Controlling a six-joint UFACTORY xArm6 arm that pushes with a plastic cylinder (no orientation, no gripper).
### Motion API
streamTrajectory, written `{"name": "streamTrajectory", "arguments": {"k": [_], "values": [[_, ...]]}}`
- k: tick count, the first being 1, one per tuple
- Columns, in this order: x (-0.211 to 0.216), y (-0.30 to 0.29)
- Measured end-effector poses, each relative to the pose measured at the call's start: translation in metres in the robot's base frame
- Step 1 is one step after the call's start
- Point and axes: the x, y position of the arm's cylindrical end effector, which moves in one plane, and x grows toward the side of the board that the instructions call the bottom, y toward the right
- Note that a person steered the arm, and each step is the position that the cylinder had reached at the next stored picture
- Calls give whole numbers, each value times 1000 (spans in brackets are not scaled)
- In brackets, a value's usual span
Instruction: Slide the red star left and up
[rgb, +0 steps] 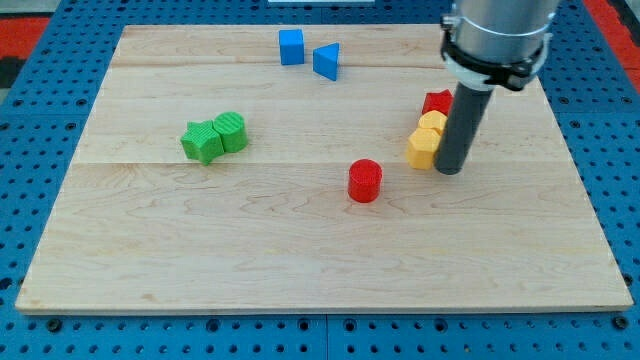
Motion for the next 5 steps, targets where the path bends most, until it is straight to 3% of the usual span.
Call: {"name": "streamTrajectory", "arguments": {"k": [2, 3, 5], "values": [[-42, 37], [-42, 61], [-56, 33]]}}
